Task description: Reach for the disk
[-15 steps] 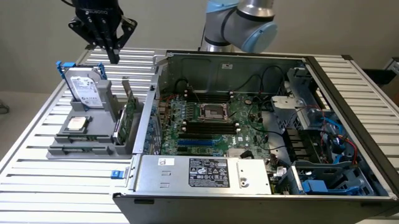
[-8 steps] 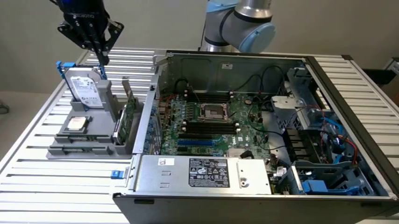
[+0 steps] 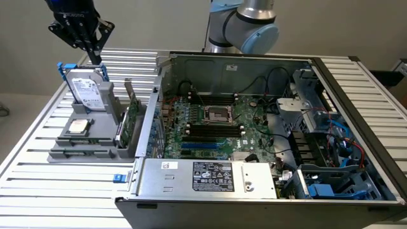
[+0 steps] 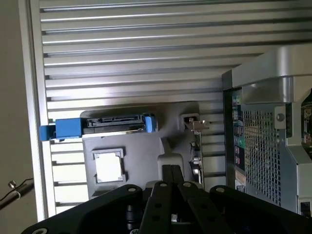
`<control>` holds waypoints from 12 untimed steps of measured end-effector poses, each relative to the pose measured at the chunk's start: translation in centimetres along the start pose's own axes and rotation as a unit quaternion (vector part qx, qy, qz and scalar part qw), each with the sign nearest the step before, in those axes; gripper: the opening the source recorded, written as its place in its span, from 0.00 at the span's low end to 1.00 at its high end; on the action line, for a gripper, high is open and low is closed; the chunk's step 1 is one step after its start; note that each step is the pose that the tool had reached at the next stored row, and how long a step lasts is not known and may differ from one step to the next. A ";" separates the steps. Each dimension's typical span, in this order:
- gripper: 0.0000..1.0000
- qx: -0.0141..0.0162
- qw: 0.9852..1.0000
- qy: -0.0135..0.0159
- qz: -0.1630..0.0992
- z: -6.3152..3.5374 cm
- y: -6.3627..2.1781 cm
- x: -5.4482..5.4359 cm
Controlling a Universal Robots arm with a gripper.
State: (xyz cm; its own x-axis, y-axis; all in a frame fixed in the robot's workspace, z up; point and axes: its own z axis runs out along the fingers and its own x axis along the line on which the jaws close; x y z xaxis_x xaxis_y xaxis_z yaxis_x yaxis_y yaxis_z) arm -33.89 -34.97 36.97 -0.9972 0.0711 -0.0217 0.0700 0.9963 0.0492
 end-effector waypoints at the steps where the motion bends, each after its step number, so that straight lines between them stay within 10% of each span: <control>1: 0.11 0.000 1.000 0.000 0.000 0.01 0.14 0.3; 12: 0.11 0.000 1.000 0.000 0.000 0.29 1.22 3.2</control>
State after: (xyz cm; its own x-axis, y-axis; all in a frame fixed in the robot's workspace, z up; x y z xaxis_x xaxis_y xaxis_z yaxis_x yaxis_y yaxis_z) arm -37.03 -33.51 36.68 -0.9973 0.0705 -0.0217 0.0694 0.9964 0.0492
